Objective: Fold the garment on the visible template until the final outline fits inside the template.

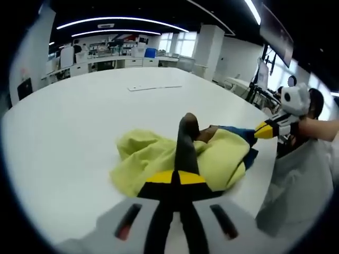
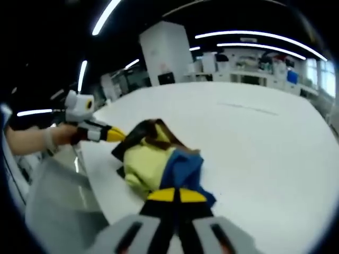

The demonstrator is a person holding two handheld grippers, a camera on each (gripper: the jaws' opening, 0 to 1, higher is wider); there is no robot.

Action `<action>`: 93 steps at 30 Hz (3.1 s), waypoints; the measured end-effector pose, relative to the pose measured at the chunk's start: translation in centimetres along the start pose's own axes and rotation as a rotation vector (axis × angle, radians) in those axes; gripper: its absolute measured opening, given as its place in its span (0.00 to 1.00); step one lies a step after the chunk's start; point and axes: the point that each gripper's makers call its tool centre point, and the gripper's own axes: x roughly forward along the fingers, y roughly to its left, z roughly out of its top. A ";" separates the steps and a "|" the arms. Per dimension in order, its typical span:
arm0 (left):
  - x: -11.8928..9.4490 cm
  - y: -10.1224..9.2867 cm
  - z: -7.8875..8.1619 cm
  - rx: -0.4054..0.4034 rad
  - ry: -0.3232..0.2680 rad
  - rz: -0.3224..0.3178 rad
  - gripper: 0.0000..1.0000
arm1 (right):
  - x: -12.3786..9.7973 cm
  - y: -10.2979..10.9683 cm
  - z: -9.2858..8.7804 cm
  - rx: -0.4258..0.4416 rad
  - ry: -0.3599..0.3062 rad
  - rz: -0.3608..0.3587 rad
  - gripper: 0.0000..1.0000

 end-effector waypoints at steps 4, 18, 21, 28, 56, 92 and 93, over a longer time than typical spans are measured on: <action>-1.1 -0.1 1.6 -0.007 -0.043 0.006 0.00 | -1.7 -0.9 2.1 -0.013 -0.056 -0.039 0.00; -7.0 0.9 9.8 0.034 -0.258 0.078 0.00 | -6.8 -3.7 8.4 -0.054 -0.236 -0.146 0.00; -8.3 0.8 11.8 0.034 -0.313 0.084 0.00 | -8.5 -3.9 10.3 -0.065 -0.294 -0.162 0.00; -12.6 0.8 17.3 0.066 -0.471 0.111 0.00 | -13.1 -3.0 15.7 -0.129 -0.446 -0.178 0.00; -7.9 3.7 22.3 0.080 -0.492 0.136 0.00 | -11.6 -6.6 22.6 -0.162 -0.514 -0.183 0.00; 16.9 19.7 10.9 -0.127 -0.065 0.224 0.00 | 17.5 -24.2 14.3 -0.007 0.084 -0.174 0.00; 17.2 19.8 10.8 -0.130 -0.062 0.226 0.00 | 17.7 -24.4 13.9 -0.004 0.097 -0.179 0.00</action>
